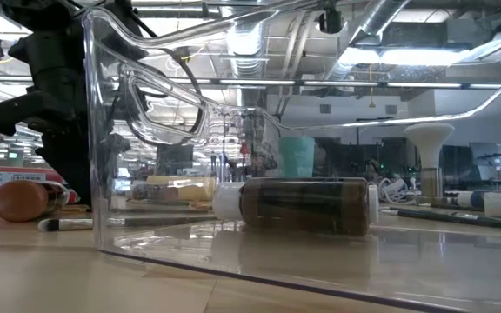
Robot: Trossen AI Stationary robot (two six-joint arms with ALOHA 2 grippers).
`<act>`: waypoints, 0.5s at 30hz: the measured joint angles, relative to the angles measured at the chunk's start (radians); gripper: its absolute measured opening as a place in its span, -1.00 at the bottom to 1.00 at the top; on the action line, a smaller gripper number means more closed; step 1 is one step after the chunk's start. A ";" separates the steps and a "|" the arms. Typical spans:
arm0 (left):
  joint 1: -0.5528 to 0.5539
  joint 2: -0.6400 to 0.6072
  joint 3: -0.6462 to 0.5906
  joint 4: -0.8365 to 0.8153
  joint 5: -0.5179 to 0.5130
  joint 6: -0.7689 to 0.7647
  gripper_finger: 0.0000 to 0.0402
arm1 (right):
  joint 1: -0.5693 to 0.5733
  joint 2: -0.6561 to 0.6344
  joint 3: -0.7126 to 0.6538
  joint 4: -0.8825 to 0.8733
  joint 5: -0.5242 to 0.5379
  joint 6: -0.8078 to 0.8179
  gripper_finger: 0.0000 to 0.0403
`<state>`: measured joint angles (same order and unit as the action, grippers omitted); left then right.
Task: Pick & Place Paint Supplies
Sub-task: Put the gold paint brush into the green cup
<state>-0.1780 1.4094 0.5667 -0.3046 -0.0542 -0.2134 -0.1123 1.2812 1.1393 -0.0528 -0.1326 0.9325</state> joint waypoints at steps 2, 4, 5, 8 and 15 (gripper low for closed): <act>0.000 0.000 0.000 0.002 0.008 0.000 -0.94 | 0.000 0.000 0.000 0.000 0.000 0.000 -0.41; -0.005 0.000 0.000 0.002 0.004 0.000 -0.93 | 0.000 0.000 0.000 0.000 0.000 0.000 -0.41; -0.007 0.000 0.000 0.005 -0.001 0.000 -0.93 | 0.000 0.000 0.000 0.000 0.000 0.000 -0.41; -0.008 0.000 0.000 0.015 -0.002 -0.001 -0.93 | 0.000 0.000 0.000 0.000 0.000 0.001 -0.41; -0.024 0.000 0.000 0.024 0.017 -0.004 -0.91 | 0.000 0.000 0.000 0.000 0.000 0.001 -0.41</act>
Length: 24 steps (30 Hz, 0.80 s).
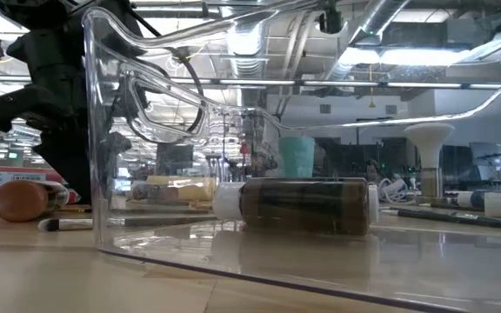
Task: Pick & Place Paint Supplies
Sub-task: Put the gold paint brush into the green cup
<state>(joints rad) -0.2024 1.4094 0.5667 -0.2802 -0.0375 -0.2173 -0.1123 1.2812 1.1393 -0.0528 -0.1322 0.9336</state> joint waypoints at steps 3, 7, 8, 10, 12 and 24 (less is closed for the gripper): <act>-0.016 0.000 0.000 0.007 0.001 -0.004 -0.90 | 0.000 0.000 0.000 0.000 0.000 0.000 -0.41; -0.022 0.000 0.000 0.010 -0.005 -0.011 -0.90 | 0.000 0.000 0.000 0.000 0.000 0.000 -0.41; -0.022 0.000 0.000 0.010 -0.014 -0.019 -0.90 | 0.000 0.000 0.000 0.000 0.000 0.000 -0.41; -0.022 0.000 0.000 0.010 -0.033 -0.021 -0.90 | 0.000 0.000 0.000 0.000 0.000 0.000 -0.41; -0.022 0.000 0.000 0.012 -0.044 -0.025 -0.90 | 0.000 0.000 0.000 0.000 0.000 0.000 -0.41; -0.022 0.000 -0.001 0.013 -0.044 -0.027 -0.89 | 0.000 0.000 0.000 0.000 0.000 0.000 -0.41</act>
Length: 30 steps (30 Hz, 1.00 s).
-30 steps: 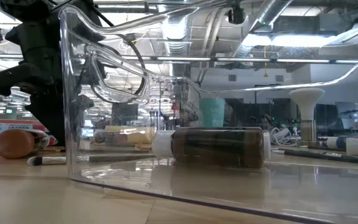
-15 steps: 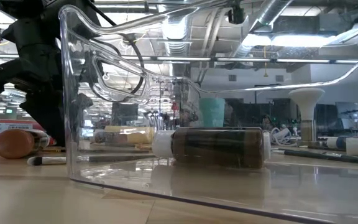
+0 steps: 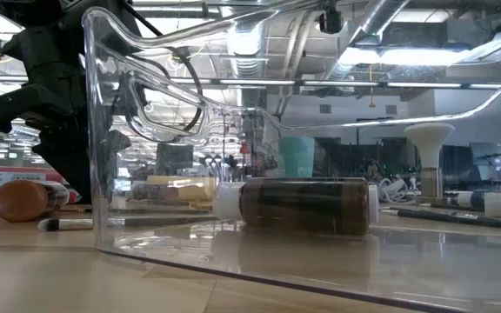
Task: Pick & Place Paint Supplies
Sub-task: Put the gold paint brush into the green cup
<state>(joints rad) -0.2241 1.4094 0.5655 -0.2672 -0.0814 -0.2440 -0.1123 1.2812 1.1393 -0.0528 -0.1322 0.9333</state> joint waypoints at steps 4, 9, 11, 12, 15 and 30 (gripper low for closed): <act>0.000 0.018 -0.001 0.001 0.003 0.000 -0.86 | 0.000 0.000 0.000 0.000 0.000 0.000 -0.41; -0.002 0.077 0.001 0.010 0.006 -0.008 -0.84 | 0.000 0.000 0.000 0.000 0.000 0.000 -0.41; -0.002 0.088 0.001 0.010 0.001 -0.008 -0.84 | 0.000 0.000 0.000 0.000 0.000 0.000 -0.41; -0.002 0.089 0.001 0.014 -0.001 -0.008 -0.84 | 0.000 0.000 0.000 0.000 0.000 0.000 -0.41; -0.002 0.083 -0.001 0.031 -0.005 -0.003 -0.89 | 0.000 0.000 0.000 0.000 0.000 0.000 -0.41; 0.054 0.091 0.000 0.065 0.061 0.083 -1.00 | 0.000 0.000 0.000 0.000 0.000 -0.016 -0.41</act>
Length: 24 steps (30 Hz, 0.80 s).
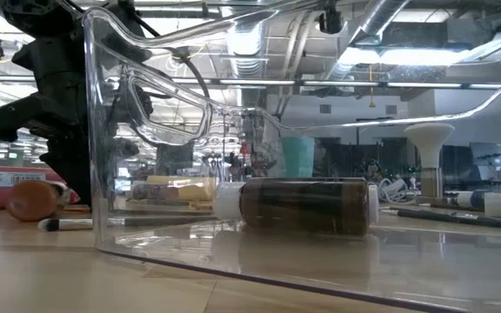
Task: Pick & Place Paint Supplies
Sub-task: Put the gold paint brush into the green cup
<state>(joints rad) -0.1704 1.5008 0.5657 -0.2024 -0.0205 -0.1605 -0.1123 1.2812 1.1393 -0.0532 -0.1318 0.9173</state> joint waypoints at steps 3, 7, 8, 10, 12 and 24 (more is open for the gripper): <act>0.020 0.001 0.013 0.002 0.010 0.005 -1.00 | 0.000 0.000 0.000 0.000 0.001 0.000 -0.41; 0.045 0.005 0.031 0.026 0.008 0.007 -1.00 | 0.000 0.000 0.000 0.000 0.002 0.000 -0.41; 0.051 0.006 0.032 0.034 -0.007 0.008 -1.00 | 0.000 0.000 0.000 0.000 0.002 0.000 -0.41; 0.066 0.005 0.033 0.039 -0.010 0.007 -1.00 | 0.000 0.000 0.000 0.000 0.002 0.000 -0.41; 0.078 0.005 0.033 0.036 -0.009 0.003 -1.00 | 0.000 0.000 0.000 0.000 0.002 0.000 -0.41; 0.099 -0.010 0.035 0.051 0.042 -0.001 -1.00 | 0.000 0.000 0.000 -0.002 0.002 -0.003 -0.41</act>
<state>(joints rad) -0.0715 1.4907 0.6010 -0.1513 0.0212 -0.1612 -0.1123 1.2814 1.1393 -0.0551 -0.1303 0.9146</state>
